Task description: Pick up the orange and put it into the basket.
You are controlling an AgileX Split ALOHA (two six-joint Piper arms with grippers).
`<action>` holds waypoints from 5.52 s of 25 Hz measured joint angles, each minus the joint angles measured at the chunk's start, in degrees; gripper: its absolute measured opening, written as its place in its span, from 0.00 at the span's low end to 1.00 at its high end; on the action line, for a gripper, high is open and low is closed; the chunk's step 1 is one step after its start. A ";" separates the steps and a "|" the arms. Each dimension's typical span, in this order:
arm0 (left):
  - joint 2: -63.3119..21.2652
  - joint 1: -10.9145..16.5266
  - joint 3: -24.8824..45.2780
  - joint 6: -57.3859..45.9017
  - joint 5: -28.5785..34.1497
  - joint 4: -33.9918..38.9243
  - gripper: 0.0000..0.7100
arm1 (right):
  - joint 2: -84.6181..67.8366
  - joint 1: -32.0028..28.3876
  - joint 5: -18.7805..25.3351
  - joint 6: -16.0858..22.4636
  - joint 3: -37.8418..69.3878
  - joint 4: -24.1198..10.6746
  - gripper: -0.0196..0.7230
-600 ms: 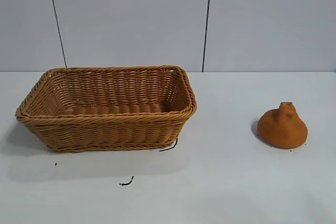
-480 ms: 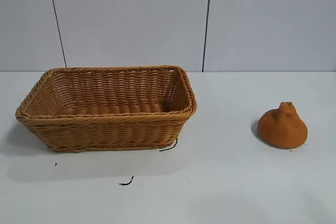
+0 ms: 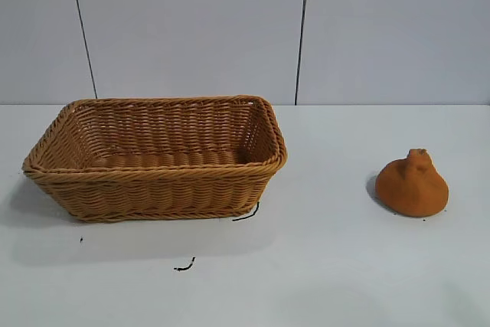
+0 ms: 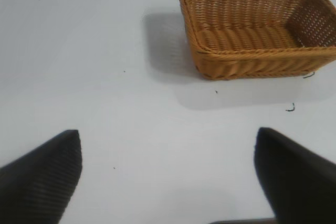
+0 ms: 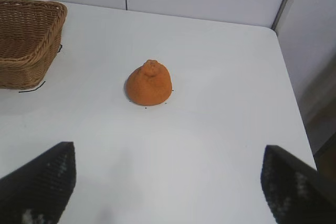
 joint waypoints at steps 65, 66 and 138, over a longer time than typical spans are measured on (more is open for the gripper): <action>0.00 0.00 0.00 0.00 -0.06 0.00 0.90 | 86.25 0.96 -3.12 -1.22 -59.39 7.48 0.07; 0.00 0.00 0.00 0.00 -0.06 0.00 0.90 | 86.25 1.58 -2.74 -1.22 -60.54 7.34 0.07; 0.00 0.00 0.00 0.00 -0.01 0.00 0.90 | 104.35 1.02 10.52 6.79 -87.14 -4.24 0.96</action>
